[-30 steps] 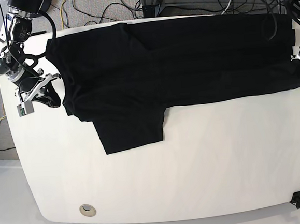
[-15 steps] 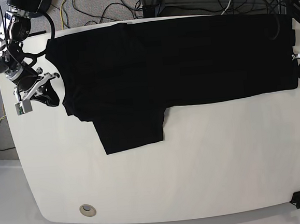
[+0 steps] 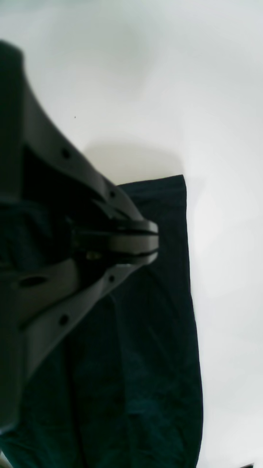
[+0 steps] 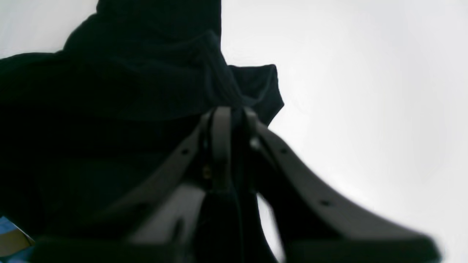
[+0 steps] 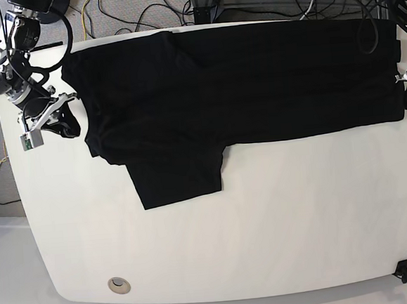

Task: Fold the T-shirt properly
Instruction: 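Lay the folded edge down near the collar and release both grippers, then grasp the hanging sleeve corner with the right gripper, then fold the sleeve corner up onto the shirt with the right gripper, then grasp the shirt's hem end with the left gripper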

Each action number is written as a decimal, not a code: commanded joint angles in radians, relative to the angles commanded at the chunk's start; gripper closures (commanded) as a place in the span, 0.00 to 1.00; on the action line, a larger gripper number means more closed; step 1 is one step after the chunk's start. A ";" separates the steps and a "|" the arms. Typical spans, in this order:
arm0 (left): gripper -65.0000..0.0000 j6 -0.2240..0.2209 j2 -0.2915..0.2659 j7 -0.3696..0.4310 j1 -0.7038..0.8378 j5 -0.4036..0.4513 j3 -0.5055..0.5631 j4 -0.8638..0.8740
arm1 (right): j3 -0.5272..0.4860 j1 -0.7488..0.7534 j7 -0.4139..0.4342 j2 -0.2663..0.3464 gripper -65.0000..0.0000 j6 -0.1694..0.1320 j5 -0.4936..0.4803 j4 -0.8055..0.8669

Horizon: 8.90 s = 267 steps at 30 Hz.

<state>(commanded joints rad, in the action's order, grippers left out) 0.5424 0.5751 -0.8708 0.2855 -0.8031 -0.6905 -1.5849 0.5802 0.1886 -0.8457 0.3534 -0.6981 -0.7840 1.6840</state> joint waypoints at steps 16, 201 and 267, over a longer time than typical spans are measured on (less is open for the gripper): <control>0.78 0.097 -0.034 0.035 -0.002 0.035 -0.005 0.008 | -0.012 -0.010 -0.030 -0.020 0.78 0.028 -0.019 -0.009; 0.86 0.156 -0.093 -0.255 -0.039 0.515 -0.071 0.016 | -0.378 -0.011 -0.406 -0.089 0.72 0.162 0.142 0.118; 1.00 0.156 -0.148 0.084 -0.466 0.568 0.205 0.505 | -0.375 -0.048 -0.383 -0.092 0.45 0.160 0.147 0.113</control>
<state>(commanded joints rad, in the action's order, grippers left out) 0.6981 0.4273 -0.7864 -0.1803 -0.2355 -0.4856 -1.0794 0.2048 0.1404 -1.2283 0.2616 -0.5378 -0.6375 1.7975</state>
